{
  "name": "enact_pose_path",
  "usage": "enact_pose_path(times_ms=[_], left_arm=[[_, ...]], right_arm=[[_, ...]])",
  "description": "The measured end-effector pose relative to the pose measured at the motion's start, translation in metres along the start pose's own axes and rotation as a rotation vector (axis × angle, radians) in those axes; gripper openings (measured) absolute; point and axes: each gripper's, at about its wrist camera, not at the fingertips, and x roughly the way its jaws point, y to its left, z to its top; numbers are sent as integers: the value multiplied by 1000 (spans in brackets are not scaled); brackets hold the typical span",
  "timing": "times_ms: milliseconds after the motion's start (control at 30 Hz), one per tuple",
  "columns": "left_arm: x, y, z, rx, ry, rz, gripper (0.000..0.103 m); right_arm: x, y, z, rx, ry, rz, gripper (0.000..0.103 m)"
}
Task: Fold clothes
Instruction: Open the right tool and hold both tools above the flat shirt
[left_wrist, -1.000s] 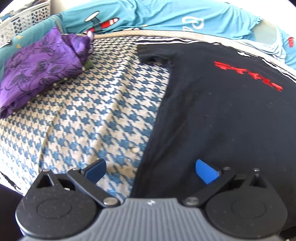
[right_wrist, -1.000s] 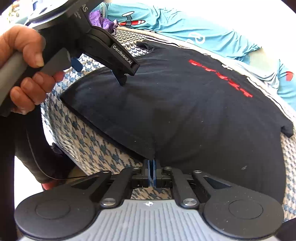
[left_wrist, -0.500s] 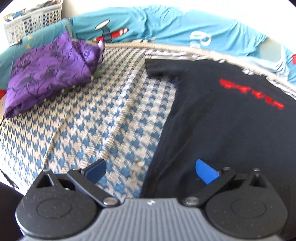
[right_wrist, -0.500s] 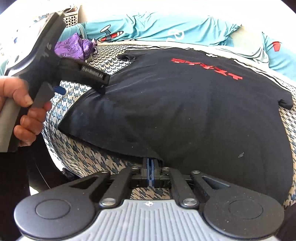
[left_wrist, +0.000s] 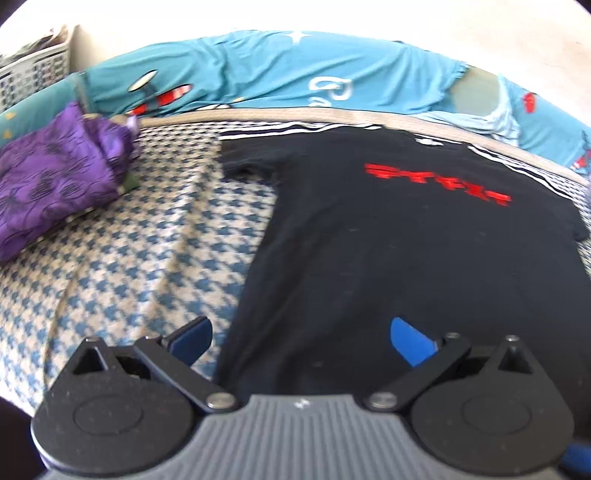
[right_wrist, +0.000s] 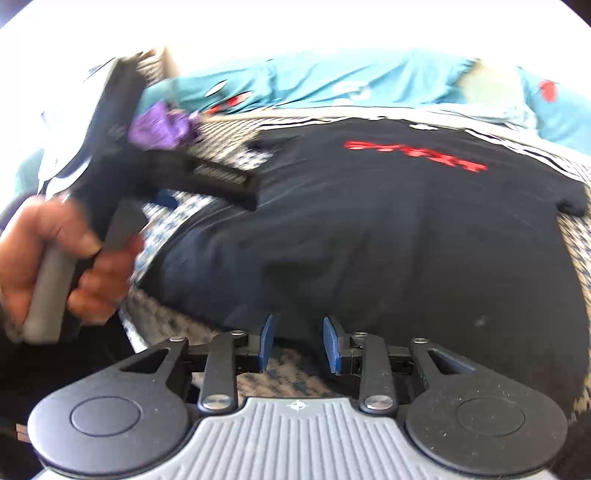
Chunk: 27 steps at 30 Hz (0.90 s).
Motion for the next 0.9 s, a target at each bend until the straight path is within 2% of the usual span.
enact_pose_path(times_ms=[33, 167, 333, 500, 700, 900], left_arm=[[1, -5, -1, 15, 2, -16, 103], [4, -28, -8, 105, 10, -70, 103], [13, -45, -18, 178, 57, -94, 103], [12, -50, -27, 209, 86, -97, 103], [1, -49, -40, 224, 101, -82, 103], [-11, -45, -52, 233, 125, -72, 103]], right_arm=[[0, -4, 1, 26, -6, -26, 37], [-4, -18, 6, 89, -59, -144, 38], [-3, -38, 9, 167, -120, -300, 43], [8, -62, 6, 291, -43, -386, 42], [6, -74, 6, 355, -47, -473, 40], [2, -77, 2, 354, -40, -494, 38]])
